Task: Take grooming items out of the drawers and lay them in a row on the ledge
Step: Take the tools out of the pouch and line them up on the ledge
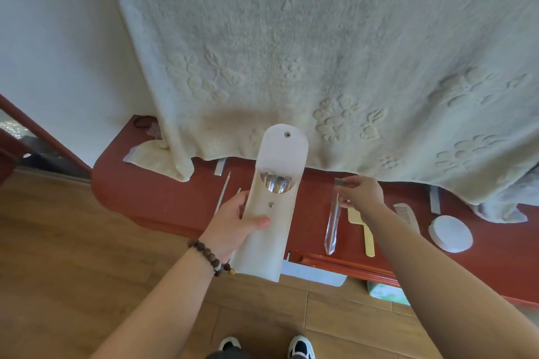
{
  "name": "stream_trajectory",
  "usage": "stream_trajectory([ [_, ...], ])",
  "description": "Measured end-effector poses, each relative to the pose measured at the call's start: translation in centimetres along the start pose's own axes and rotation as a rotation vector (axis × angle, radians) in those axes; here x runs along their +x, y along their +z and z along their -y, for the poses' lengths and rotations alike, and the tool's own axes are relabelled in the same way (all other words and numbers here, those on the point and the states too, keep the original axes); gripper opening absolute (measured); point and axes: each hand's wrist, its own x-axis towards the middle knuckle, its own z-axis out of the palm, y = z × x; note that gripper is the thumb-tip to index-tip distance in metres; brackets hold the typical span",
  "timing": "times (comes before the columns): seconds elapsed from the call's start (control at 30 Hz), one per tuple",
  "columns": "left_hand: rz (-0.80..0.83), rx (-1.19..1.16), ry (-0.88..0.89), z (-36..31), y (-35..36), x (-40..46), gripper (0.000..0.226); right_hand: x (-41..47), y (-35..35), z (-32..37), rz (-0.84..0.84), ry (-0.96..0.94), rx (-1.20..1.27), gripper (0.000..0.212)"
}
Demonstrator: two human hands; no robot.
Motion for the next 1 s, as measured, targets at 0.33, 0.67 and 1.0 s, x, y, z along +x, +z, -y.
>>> stream_trajectory([
  [0.33,-0.037,0.014,0.018,0.0,1.2,-0.1,0.040,-0.3,1.9,0.9,-0.073,-0.261,-0.401,0.037],
  [0.67,-0.043,0.000,0.048,-0.4,1.4,-0.3,0.041,-9.4,2.1,7.0,-0.074,-0.896,-0.154,0.027],
  [1.0,0.007,0.082,0.038,-0.2,2.0,-2.0,0.038,-11.9,3.7,6.5,-0.349,-0.850,-0.145,0.025],
])
